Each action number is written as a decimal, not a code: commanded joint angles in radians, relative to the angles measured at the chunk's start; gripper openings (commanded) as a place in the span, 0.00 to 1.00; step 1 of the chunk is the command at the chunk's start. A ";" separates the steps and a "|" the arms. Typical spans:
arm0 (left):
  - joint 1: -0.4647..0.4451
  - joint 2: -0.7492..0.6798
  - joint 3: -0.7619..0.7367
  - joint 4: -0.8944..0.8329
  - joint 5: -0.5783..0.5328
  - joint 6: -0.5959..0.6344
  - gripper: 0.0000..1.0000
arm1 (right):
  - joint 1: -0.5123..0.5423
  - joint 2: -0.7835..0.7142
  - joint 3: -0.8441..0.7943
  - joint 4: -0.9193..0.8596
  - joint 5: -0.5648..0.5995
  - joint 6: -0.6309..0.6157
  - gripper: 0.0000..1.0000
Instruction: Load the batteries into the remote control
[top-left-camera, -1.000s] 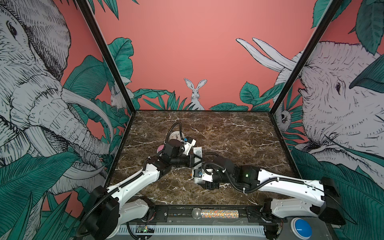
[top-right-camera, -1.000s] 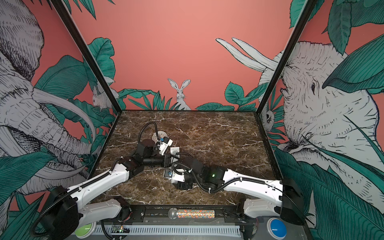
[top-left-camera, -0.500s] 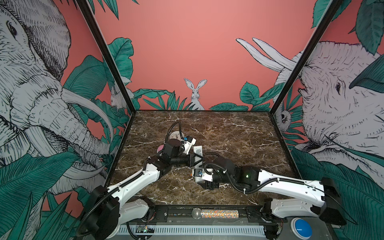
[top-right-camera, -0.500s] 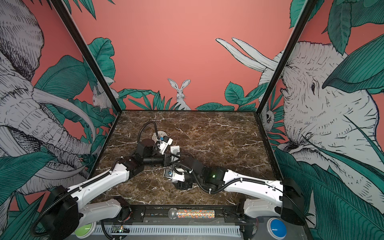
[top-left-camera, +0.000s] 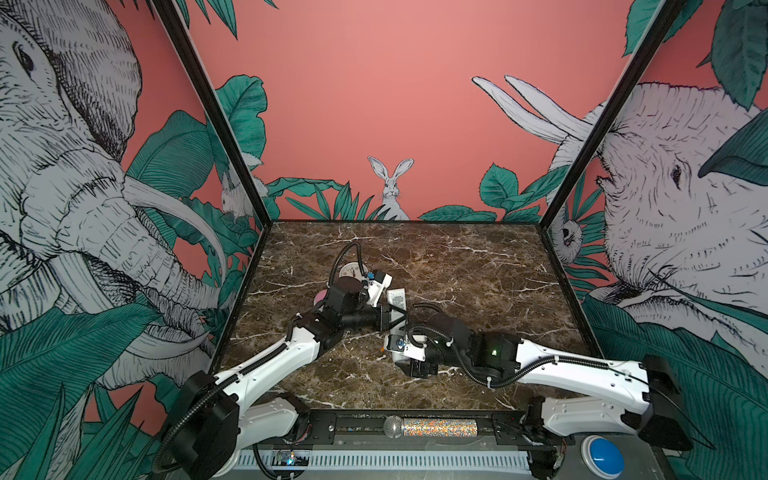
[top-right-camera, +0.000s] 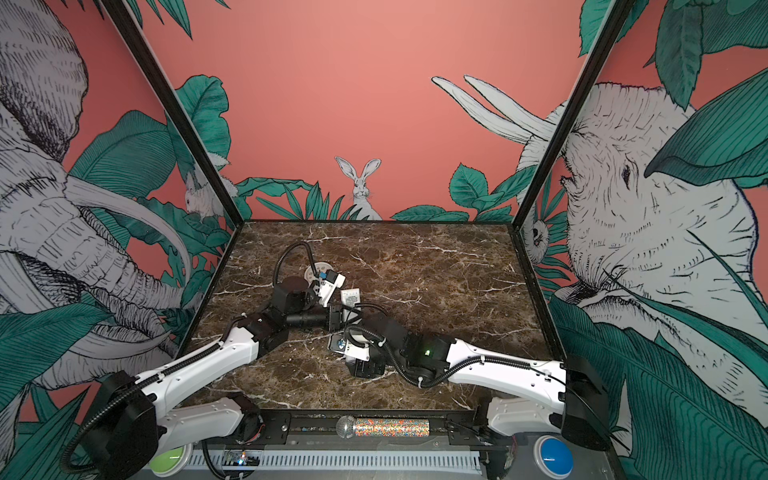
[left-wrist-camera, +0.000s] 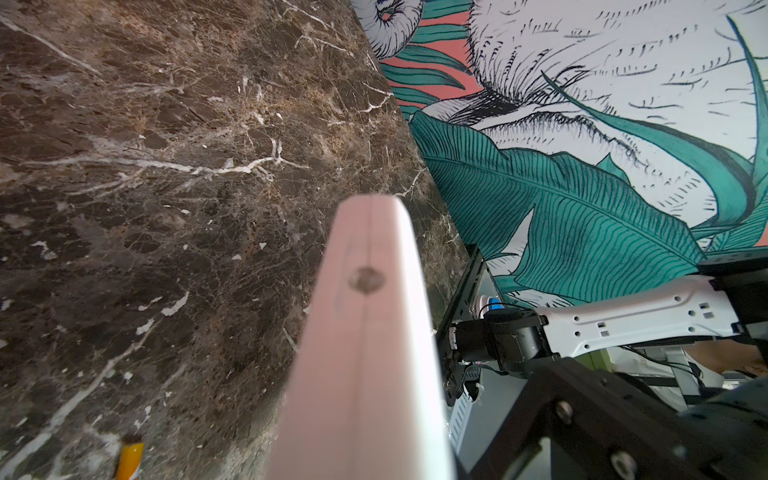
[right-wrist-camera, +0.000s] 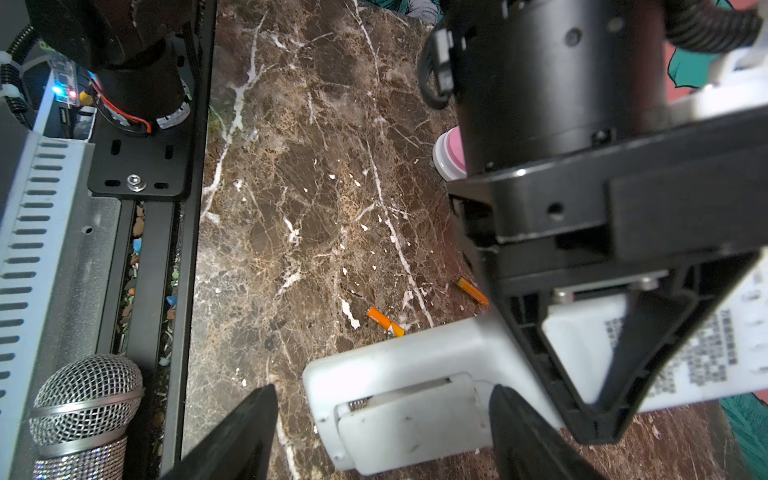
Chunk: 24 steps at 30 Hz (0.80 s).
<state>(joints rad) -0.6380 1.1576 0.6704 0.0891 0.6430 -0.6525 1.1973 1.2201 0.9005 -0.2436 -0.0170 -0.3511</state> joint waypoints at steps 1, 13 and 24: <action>0.004 -0.009 -0.008 0.061 0.020 -0.015 0.00 | 0.008 -0.001 -0.015 0.027 0.006 0.002 0.82; 0.004 -0.014 -0.008 0.055 0.014 -0.016 0.00 | 0.007 -0.013 -0.012 0.040 0.022 0.002 0.87; 0.004 -0.005 -0.020 0.078 -0.009 -0.036 0.00 | 0.007 -0.028 -0.023 0.077 0.062 0.024 0.89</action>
<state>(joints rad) -0.6380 1.1576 0.6670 0.1215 0.6380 -0.6739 1.1973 1.2140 0.8906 -0.2123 0.0242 -0.3431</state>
